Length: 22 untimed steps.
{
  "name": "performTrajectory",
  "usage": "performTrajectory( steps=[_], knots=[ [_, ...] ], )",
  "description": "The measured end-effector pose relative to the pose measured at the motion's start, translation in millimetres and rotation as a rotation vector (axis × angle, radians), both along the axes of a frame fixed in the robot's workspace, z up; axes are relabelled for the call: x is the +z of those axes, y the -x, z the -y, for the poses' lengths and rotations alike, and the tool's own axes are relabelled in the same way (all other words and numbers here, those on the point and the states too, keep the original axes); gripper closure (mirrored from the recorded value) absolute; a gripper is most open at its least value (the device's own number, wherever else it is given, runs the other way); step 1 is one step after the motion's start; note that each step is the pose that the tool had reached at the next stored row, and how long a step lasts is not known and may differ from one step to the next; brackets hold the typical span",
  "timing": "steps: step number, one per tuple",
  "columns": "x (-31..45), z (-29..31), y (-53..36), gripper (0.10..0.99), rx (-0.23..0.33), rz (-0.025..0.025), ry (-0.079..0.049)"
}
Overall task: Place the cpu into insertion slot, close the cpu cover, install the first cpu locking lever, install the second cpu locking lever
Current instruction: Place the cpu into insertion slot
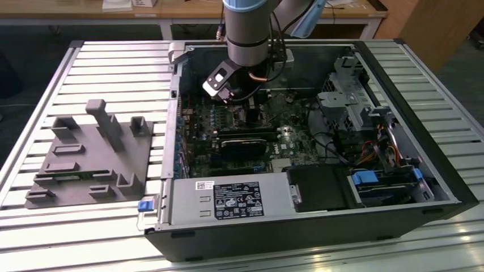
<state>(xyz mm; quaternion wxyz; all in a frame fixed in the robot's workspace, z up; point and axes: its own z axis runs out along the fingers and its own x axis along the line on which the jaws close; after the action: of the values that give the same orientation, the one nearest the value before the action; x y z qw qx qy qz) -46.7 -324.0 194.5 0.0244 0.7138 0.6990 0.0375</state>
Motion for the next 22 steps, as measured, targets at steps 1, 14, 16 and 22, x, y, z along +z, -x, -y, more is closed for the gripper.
performTrajectory(
  steps=[1, 14, 16, 22],
  knots=[
    [1.8, 0.0, 0.0, 0.475, 0.000, 0.0000, 0.000],
    [13.5, 0.0, 0.0, 0.486, 0.000, 0.0000, 0.000],
    [13.7, 0.0, 0.0, 0.553, 0.000, 0.0000, 0.000],
    [14.1, 0.0, 0.0, 0.788, 0.000, 0.0000, 0.000]
  ],
)
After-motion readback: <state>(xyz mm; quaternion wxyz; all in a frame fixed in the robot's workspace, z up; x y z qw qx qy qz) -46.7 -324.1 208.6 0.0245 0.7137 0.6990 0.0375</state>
